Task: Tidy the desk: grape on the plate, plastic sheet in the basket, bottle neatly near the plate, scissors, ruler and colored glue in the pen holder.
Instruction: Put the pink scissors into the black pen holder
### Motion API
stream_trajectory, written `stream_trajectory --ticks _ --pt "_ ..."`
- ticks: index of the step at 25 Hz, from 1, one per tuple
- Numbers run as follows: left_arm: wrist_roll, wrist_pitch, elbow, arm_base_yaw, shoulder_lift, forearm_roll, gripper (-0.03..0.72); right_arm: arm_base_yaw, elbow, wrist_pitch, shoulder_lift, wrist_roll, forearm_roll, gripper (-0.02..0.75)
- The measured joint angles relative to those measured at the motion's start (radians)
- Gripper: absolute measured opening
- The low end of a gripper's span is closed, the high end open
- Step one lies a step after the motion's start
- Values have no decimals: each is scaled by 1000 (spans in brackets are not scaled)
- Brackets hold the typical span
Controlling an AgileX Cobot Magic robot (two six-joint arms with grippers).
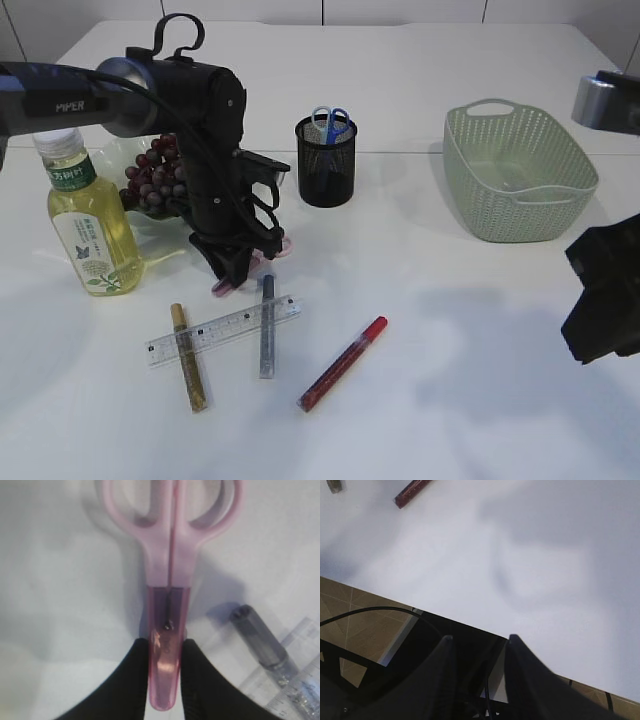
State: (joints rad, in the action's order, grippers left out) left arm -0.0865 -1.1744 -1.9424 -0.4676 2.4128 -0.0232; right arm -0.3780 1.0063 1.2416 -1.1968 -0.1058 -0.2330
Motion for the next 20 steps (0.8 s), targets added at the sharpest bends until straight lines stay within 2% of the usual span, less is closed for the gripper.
stream_trajectory --ticks 20 --pt "7 -38 2 0 -77 0 141 0 0 -27 -28 -35 -21 278"
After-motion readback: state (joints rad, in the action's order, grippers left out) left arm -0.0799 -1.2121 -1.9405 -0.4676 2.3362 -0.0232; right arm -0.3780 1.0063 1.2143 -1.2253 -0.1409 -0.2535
